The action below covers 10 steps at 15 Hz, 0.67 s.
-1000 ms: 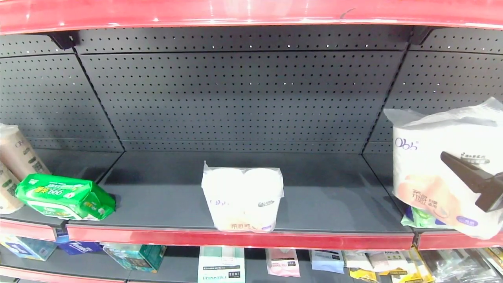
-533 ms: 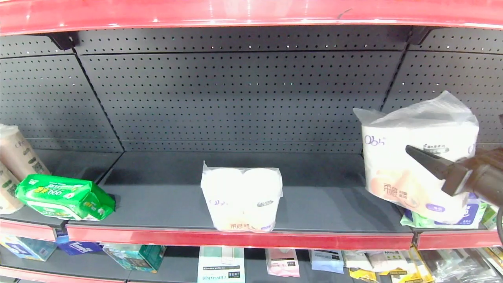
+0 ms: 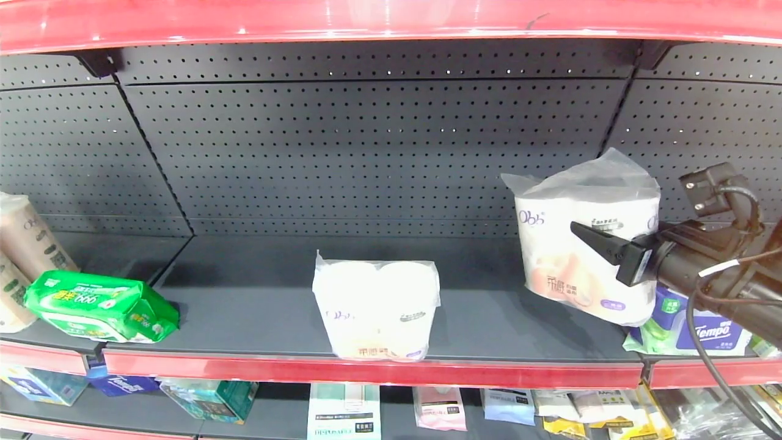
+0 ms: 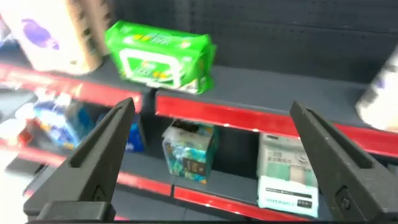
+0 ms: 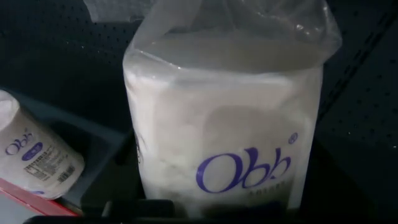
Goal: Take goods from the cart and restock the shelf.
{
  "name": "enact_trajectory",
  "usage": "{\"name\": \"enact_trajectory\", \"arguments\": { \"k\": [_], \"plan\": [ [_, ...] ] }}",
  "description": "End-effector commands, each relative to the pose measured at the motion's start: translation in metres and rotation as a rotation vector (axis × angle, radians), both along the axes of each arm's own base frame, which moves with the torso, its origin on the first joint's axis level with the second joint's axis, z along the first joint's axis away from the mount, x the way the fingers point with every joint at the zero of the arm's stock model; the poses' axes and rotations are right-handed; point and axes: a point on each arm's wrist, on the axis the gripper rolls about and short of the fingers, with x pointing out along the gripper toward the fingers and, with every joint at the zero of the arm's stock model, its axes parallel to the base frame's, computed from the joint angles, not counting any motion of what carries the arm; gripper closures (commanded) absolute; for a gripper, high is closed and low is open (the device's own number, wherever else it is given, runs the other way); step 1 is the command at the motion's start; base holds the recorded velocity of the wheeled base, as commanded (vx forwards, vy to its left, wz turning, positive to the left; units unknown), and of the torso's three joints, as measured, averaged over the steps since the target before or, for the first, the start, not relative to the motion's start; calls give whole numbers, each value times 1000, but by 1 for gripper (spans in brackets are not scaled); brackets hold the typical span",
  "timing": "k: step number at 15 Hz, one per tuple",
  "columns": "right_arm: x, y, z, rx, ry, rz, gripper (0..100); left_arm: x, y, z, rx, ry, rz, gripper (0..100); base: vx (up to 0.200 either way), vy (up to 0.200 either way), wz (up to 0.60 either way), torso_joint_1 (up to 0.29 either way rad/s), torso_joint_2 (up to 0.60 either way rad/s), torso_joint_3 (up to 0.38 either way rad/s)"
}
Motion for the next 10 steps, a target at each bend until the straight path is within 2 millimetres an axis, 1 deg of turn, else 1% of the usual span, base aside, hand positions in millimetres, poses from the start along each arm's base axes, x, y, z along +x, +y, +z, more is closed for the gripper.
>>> {"name": "enact_trajectory", "arguments": {
  "k": [1,2,3,4,5,6,8,10],
  "plan": [
    [5,1,-6,-3,24,1,100,1,-1,-3,-4,2,50,0,0,0,0,0,0,0],
    [5,1,-7,-2,29,2,100,2,0,-3,1,-16,69,0,0,0,0,0,0,0],
    [6,2,-7,-2,30,2,100,4,2,-5,4,-71,115,0,0,0,0,0,0,0],
    [8,2,-7,-3,32,4,100,4,2,-5,-23,-79,112,0,0,0,0,0,0,0],
    [10,3,-8,-4,33,4,100,4,1,-6,-28,-73,80,0,0,0,0,0,0,0],
    [11,3,-8,-5,34,4,100,5,0,-7,-18,-56,-1,0,0,0,0,0,0,0],
    [13,3,-10,-3,28,4,100,5,-1,-9,41,-21,-70,0,0,0,0,0,0,0],
    [15,2,-11,-4,30,-1,100,5,1,-10,10,-6,-138,0,0,0,0,0,0,0]
  ]
}}
